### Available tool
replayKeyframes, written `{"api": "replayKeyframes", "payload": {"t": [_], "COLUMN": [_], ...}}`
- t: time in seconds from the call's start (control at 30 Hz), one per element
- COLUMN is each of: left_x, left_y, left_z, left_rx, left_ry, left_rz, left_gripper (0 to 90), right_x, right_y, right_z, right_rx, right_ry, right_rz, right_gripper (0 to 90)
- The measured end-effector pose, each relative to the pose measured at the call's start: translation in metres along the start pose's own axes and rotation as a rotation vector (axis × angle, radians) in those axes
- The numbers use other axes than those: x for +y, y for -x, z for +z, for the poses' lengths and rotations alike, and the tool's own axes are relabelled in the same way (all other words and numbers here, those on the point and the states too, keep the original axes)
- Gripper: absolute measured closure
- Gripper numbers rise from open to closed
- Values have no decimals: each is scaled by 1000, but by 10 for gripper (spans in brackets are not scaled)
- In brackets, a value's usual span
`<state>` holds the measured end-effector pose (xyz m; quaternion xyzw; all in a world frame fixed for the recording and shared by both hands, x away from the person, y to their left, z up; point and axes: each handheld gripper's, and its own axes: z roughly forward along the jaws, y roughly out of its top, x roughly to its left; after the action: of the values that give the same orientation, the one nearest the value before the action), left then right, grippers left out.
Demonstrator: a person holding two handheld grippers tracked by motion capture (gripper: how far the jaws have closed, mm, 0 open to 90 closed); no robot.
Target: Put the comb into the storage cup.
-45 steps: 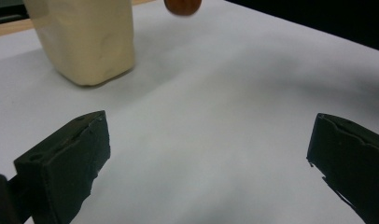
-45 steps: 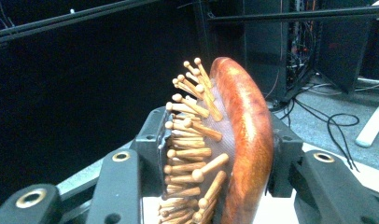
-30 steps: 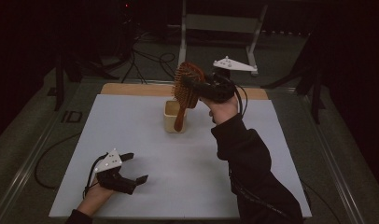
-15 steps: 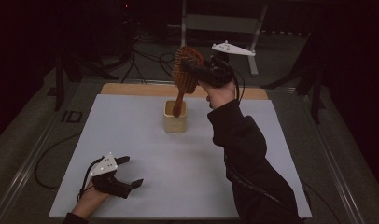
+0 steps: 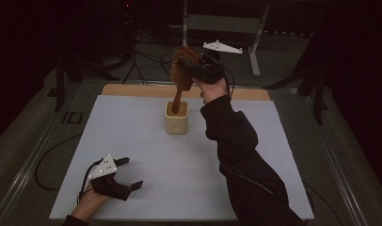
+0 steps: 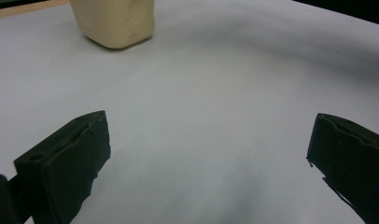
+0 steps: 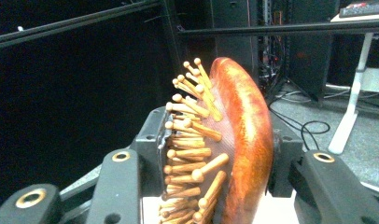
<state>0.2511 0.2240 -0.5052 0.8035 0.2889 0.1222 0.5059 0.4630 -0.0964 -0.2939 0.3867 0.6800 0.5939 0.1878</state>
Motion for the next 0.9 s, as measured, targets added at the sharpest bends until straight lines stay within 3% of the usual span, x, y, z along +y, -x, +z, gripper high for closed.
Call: {"api": "replayKeyframes", "payload": {"t": [0.37, 0.9], "left_x": [1, 0], "left_y": [1, 1], "left_z": [-1, 0], "left_rx": [-1, -8], "left_ry": [4, 2], "left_rz": [11, 7], "left_gripper": [0, 0], "right_x": [-24, -60], "right_y": [7, 10], "right_z": [19, 36], "right_rx": [-21, -13], "right_ry": [-25, -88], "right_rz": [1, 13], "right_gripper": [512, 510]}}
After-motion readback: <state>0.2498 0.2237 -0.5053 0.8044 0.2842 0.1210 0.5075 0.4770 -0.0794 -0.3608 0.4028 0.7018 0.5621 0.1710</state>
